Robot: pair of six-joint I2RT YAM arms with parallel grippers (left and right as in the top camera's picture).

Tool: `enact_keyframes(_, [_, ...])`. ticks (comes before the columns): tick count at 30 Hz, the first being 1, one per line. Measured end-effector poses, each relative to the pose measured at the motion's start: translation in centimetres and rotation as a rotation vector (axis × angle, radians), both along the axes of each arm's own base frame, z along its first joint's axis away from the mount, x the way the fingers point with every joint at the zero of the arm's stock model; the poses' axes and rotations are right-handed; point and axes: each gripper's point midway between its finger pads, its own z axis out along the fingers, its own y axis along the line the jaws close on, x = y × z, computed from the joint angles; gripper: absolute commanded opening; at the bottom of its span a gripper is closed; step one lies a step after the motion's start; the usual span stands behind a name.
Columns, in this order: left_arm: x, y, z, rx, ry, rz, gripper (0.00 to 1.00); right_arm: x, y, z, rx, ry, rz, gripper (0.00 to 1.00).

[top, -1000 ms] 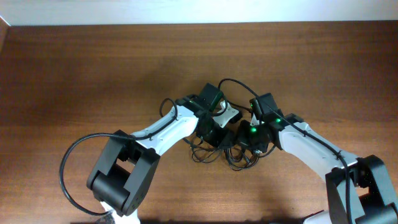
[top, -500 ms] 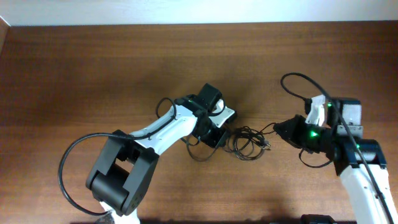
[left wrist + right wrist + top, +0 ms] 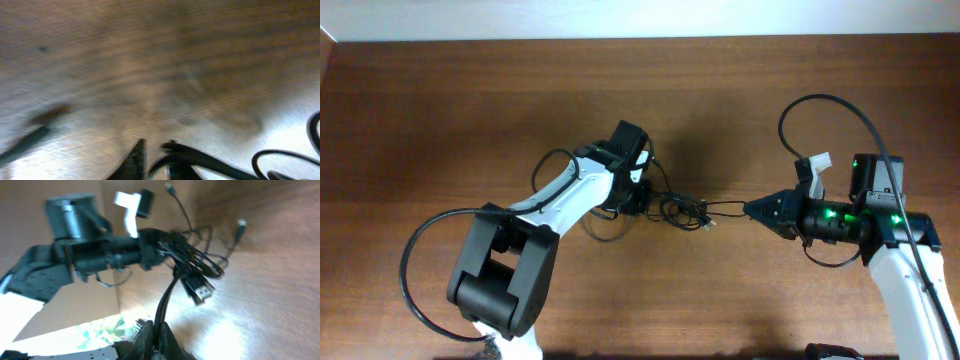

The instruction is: Untangle cables

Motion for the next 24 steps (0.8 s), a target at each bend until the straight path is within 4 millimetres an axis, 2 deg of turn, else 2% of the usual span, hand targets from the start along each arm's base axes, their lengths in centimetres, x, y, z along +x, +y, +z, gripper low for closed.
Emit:
enact_keyframes(1, [0.4,0.3,0.0,0.016,-0.016,0.014,0.43,0.2,-0.5,-1.2,-0.038,0.040,-0.018,0.41])
enact_keyframes(2, [0.7,0.8,0.0,0.034,-0.026,0.028,0.59,0.5,-1.4,-2.9,-0.094,0.085,-0.042,0.65])
enact_keyframes(3, [0.9,1.0,0.0,0.039,-0.030,0.036,0.69,0.7,-1.8,-3.9,-0.123,0.108,-0.051,0.80])
enact_keyframes(4, [0.9,1.0,0.0,0.031,-0.030,0.026,0.75,1.0,-2.2,-4.9,-0.148,0.136,-0.062,0.89])
enact_keyframes(6, [0.8,-0.2,0.3,-0.038,-0.024,-0.038,0.82,1.6,-2.7,-6.7,-0.175,0.176,-0.069,0.94])
enact_keyframes(8, [0.5,-1.9,1.1,-0.128,-0.010,-0.098,0.82,1.8,-3.3,-8.8,-0.208,0.236,-0.073,0.94])
enact_keyframes(10, [1.3,-3.8,3.1,-0.221,-0.031,-0.135,0.81,1.5,-3.9,-10.8,-0.248,0.301,-0.078,0.91])
enact_keyframes(11, [2.0,-4.9,4.5,-0.270,-0.053,-0.153,0.77,1.4,-4.1,-11.8,-0.263,0.335,-0.078,0.89])
enact_keyframes(12, [2.3,-5.5,5.5,-0.301,-0.072,-0.166,0.72,1.3,-4.2,-12.3,-0.270,0.354,-0.077,0.83])
enact_keyframes(13, [2.4,-5.9,6.2,-0.316,-0.086,-0.182,0.63,1.2,-4.2,-12.8,-0.270,0.371,-0.076,0.79])
enact_keyframes(14, [2.2,-6.2,6.3,-0.318,-0.092,-0.203,0.61,1.3,-4.1,-12.9,-0.261,0.370,-0.075,0.75])
enact_keyframes(17, [1.4,-7.2,5.9,-0.306,-0.096,-0.277,0.62,2.3,-3.7,-12.4,-0.213,0.360,-0.107,0.72])
enact_keyframes(20, [0.2,-8.4,3.3,-0.282,-0.050,-0.352,0.53,3.6,-3.8,-12.2,-0.187,0.355,-0.164,0.64])
enact_keyframes(21, [-0.1,-8.5,2.0,-0.271,-0.023,-0.366,0.40,4.0,-3.8,-12.1,-0.177,0.356,-0.188,0.63])
enact_keyframes(22, [-0.4,-8.4,0.7,-0.257,0.002,-0.377,0.20,4.2,-3.6,-12.0,-0.165,0.376,-0.212,0.61])
enact_keyframes(24, [-0.5,-8.3,-0.4,-0.247,0.016,-0.389,0.09,5.1,-2.7,-11.8,-0.157,0.347,-0.214,0.59])
